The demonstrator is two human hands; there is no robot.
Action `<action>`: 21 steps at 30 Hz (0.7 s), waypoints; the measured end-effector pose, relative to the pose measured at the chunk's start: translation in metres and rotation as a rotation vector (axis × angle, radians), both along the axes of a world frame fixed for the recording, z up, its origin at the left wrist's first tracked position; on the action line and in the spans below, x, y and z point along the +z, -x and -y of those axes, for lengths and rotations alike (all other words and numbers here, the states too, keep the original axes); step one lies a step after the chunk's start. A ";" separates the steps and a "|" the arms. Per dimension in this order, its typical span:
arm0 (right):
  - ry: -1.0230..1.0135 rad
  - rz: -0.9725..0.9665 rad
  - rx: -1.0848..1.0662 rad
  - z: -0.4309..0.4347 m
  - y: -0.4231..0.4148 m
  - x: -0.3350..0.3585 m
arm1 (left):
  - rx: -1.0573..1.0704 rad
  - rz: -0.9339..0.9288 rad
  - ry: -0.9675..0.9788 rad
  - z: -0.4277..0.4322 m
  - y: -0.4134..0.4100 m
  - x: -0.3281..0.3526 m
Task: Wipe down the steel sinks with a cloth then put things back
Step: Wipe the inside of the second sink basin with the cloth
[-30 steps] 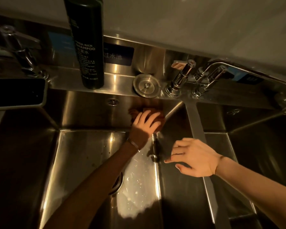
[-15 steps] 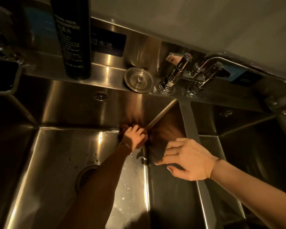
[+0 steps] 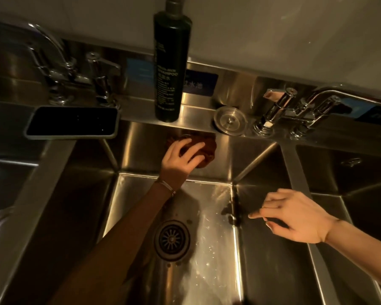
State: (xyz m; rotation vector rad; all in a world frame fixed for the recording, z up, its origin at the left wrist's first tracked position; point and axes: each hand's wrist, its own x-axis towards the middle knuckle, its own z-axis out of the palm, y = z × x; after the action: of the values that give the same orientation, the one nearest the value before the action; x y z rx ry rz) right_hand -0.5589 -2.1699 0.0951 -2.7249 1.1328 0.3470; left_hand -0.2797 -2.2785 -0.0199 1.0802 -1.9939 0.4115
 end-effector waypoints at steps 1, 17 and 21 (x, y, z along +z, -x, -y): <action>0.002 -0.001 -0.008 0.000 0.001 -0.001 | -0.044 0.038 -0.028 0.001 0.001 -0.005; -0.030 -0.011 0.000 0.002 -0.002 0.003 | 0.292 0.040 -0.564 -0.021 -0.103 -0.051; -0.050 -0.003 0.002 0.000 -0.001 0.002 | 0.331 -0.043 -0.801 -0.022 -0.102 -0.062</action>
State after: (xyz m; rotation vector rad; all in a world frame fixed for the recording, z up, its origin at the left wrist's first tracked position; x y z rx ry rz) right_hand -0.5575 -2.1702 0.0975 -2.6840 1.1069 0.3751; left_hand -0.1779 -2.2566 -0.0821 1.8979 -1.9736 -0.2875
